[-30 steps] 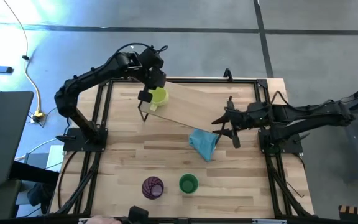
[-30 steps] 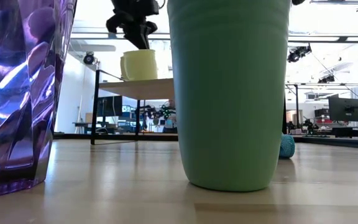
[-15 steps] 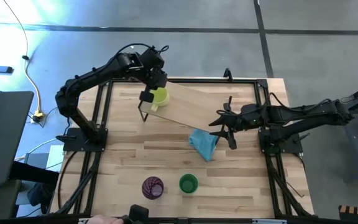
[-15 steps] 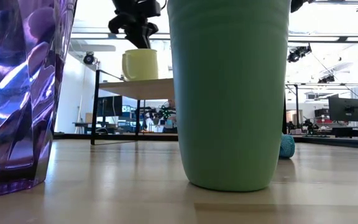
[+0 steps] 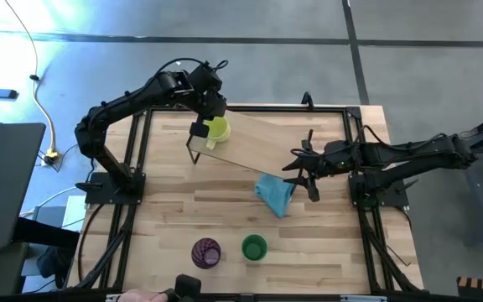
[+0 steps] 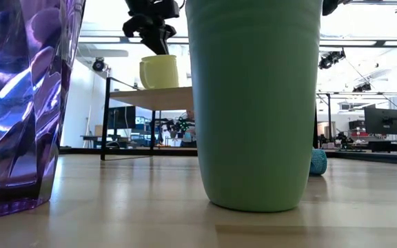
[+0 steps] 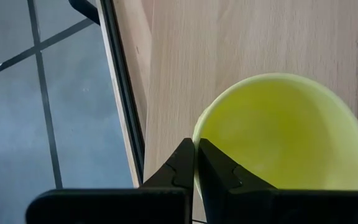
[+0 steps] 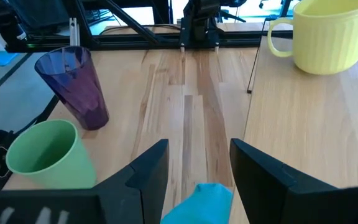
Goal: Stack small to large cups/mugs on shelf
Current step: Put the yellow mug on the shelf
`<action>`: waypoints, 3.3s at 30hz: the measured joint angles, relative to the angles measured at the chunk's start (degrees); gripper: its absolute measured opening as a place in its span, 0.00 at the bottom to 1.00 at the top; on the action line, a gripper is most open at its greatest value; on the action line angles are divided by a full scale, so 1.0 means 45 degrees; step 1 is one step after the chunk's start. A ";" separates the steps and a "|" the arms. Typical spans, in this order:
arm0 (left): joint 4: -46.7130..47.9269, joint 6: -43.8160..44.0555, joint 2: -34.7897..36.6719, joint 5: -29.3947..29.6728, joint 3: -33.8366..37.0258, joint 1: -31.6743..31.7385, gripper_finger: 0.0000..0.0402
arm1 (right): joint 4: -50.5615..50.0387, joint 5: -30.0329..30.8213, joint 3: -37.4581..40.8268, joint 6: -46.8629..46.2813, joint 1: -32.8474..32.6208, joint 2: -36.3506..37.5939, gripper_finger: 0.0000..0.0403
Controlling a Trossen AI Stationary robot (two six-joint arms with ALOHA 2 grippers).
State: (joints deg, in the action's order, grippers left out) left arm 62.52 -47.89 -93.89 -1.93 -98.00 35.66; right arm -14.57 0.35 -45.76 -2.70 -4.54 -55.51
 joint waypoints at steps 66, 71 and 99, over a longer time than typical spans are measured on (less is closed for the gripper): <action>0.0046 0.0077 -0.0588 0.0513 0.0005 -0.0010 0.05 | -0.0334 -0.0066 -0.0005 0.0026 -0.0005 0.0000 0.40; -0.0010 -0.0232 -0.0583 0.0319 0.0005 -0.0010 0.05 | -0.0330 -0.0066 -0.0005 0.0026 -0.0005 0.0000 0.40; -0.0184 -0.0260 -0.0583 0.0285 0.0015 -0.0010 0.05 | -0.0034 -0.0061 0.0520 0.0026 -0.0005 0.0005 0.40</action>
State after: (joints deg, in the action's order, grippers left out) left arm 61.69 -49.06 -96.51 -0.64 -97.93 35.62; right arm -14.72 0.08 -43.42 -2.59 -4.56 -55.48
